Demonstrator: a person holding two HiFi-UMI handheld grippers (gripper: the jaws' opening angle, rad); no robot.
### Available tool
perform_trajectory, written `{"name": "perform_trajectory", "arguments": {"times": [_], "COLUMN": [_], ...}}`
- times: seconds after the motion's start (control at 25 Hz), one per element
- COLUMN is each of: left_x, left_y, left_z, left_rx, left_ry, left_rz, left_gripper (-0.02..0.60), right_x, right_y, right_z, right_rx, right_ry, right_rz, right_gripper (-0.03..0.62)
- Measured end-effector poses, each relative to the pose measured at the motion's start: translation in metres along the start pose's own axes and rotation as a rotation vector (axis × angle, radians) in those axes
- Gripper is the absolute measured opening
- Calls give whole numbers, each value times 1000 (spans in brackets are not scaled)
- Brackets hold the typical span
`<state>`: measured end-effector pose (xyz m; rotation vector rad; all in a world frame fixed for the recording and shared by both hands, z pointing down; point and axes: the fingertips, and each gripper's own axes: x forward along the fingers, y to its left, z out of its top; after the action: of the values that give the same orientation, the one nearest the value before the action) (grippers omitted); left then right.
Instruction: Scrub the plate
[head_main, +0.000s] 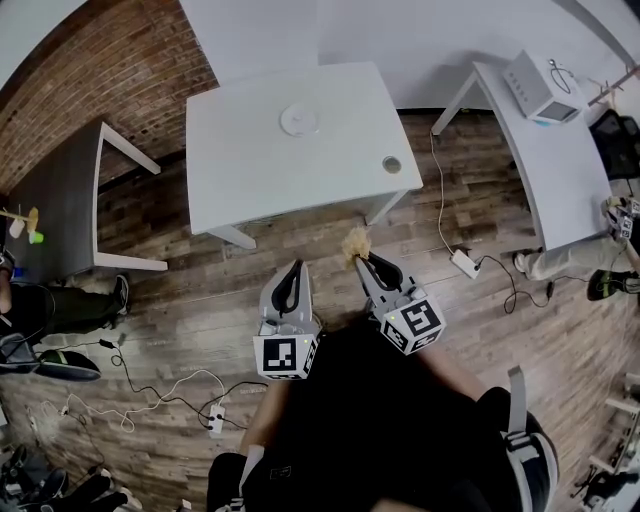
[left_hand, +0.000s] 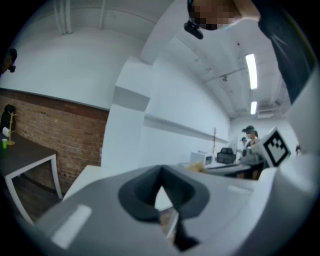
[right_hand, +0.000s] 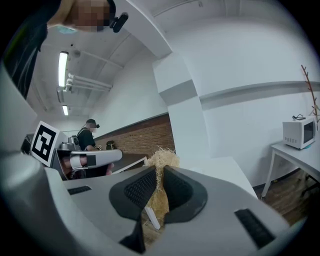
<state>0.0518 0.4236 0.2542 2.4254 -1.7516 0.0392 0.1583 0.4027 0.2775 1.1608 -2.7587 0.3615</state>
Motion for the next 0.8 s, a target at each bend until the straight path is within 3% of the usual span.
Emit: {"name": "perform_trajectory", "arguments": {"times": [0.52, 0.8], "left_x": [-45, -30], "left_y": [47, 56], "left_z": [-17, -19], "left_rx": [-29, -50], "left_ry": [20, 31], "left_rz": [-36, -51], "left_gripper": [0, 0], "right_x": [19, 33], "right_y": [53, 52], "right_z": [-14, -15], "right_rx": [-19, -8], "right_ry": [31, 46], "right_rz": [-71, -73], "right_gripper": [41, 41]}}
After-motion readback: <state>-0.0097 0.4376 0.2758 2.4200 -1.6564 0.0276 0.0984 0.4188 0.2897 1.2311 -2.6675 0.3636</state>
